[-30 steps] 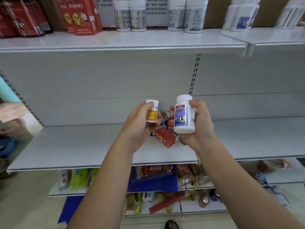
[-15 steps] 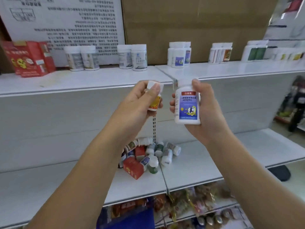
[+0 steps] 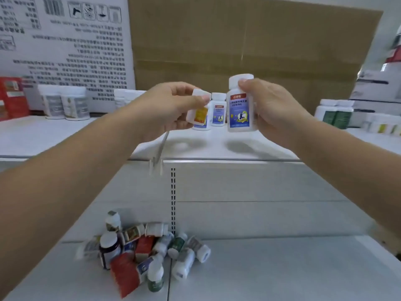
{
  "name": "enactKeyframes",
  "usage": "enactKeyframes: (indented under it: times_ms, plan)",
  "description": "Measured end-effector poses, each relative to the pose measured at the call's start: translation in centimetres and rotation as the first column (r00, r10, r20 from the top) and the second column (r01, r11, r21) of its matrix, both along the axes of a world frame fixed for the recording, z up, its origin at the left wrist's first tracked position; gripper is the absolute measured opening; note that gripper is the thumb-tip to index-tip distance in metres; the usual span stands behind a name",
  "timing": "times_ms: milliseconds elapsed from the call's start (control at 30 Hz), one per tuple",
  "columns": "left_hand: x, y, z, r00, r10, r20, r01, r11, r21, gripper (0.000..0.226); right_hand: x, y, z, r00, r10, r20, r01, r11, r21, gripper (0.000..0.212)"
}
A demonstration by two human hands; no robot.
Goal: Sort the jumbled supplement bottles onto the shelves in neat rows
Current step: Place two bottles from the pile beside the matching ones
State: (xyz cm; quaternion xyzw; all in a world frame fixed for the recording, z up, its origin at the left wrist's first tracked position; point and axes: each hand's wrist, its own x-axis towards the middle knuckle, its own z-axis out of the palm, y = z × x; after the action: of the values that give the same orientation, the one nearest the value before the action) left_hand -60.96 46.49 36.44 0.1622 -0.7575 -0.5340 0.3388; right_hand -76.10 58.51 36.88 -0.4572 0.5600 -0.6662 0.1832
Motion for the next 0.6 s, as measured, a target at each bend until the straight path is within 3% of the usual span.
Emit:
enactKeyframes:
  times_ms: [233, 333, 500, 600]
  plan:
    - [-3.4, -3.7, 1.0, 0.955, 0.120, 0.270, -0.054, 0.969, -0.241, 0.022, -7.7, -4.9, 0.7, 0.968, 0.027, -0.248, 0.039, 0.966, 0.256, 0.016]
    - [-3.9, -4.6, 0.2, 0.948, 0.169, 0.270, -0.087, 0.953, -0.290, 0.023, -8.9, -6.0, 0.3, 0.954, 0.026, -0.298, 0.067, 0.952, 0.300, 0.022]
    - [-4.5, -5.0, -0.7, 0.954, 0.149, 0.259, -0.072, 0.956, -0.285, 0.024, -9.2, -6.6, -0.8, 0.916, -0.022, -0.400, 0.141, 0.952, 0.272, 0.056]
    - [-4.6, -5.2, -0.9, 0.950, 0.147, 0.275, -0.070, 0.960, -0.273, 0.025, -9.2, -6.9, -1.2, 0.882, -0.082, -0.465, 0.223, 0.940, 0.257, 0.052]
